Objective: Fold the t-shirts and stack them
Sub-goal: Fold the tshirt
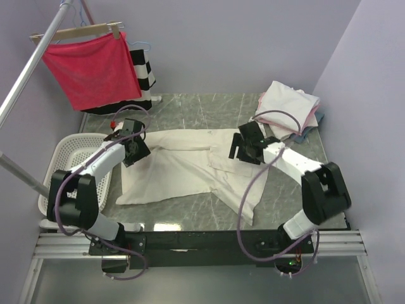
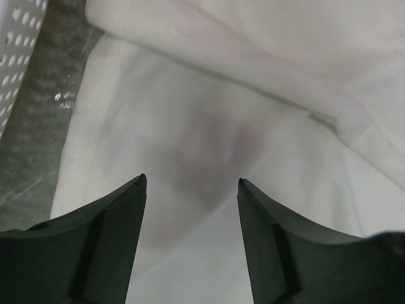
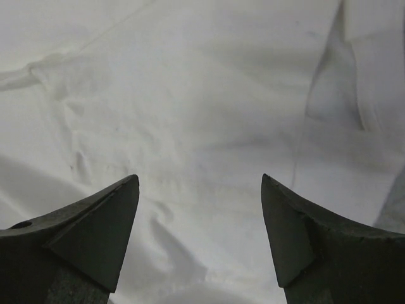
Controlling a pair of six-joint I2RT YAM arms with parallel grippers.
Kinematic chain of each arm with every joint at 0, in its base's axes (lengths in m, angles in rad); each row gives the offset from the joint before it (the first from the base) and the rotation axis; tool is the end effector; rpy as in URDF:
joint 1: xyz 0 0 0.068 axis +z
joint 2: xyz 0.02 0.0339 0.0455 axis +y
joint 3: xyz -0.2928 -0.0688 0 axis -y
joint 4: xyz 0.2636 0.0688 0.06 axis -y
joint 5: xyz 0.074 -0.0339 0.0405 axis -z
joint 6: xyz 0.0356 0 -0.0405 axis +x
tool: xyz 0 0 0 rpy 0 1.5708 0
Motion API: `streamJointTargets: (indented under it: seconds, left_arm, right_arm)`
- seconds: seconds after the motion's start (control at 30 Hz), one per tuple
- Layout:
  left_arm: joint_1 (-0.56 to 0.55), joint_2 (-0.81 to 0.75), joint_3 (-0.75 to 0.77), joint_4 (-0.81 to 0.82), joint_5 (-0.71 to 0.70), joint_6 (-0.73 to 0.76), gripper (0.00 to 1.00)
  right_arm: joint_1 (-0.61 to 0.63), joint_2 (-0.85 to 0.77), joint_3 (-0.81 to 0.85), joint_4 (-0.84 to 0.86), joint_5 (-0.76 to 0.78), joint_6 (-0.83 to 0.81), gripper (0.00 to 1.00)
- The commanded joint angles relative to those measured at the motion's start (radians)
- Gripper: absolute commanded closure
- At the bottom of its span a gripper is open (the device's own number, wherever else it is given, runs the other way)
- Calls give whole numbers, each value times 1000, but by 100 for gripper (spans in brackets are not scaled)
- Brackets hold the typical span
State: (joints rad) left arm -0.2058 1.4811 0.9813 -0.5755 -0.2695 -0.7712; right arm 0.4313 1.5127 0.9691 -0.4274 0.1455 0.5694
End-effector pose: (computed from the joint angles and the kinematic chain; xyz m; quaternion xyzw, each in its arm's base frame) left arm 0.3009 -0.0531 0.2362 -0.2996 0.9134 0.0010 0.2757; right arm 0.2940 0.1296 0.2307 0.0872 0.9491 0.0804 0.2918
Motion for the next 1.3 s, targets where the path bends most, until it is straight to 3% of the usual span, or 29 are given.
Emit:
streamJointTargets:
  seconds: [0.0, 0.23, 0.37, 0.67, 0.8, 1.1, 1.27]
  left_arm:
    - [26, 42, 48, 129, -11, 16, 34]
    - [71, 148, 42, 106, -42, 38, 35]
    - [88, 205, 40, 98, -56, 46, 35]
    - [146, 367, 135, 32, -116, 82, 37]
    - [158, 390, 157, -1, -163, 90, 37]
    - [151, 386, 195, 49, 19, 151, 41]
    - [117, 375, 237, 36, 4, 159, 40]
  right_arm:
    - [-63, 150, 167, 115, -105, -78, 16]
    - [-152, 339, 261, 30, -247, -66, 19]
    - [-178, 369, 290, -37, -216, -68, 17]
    - [-221, 579, 569, -292, -110, -144, 17]
    - [-256, 598, 609, -323, -1, -160, 15]
    - [-309, 672, 778, -326, -18, -255, 14]
    - [-307, 716, 925, -314, -67, -293, 13]
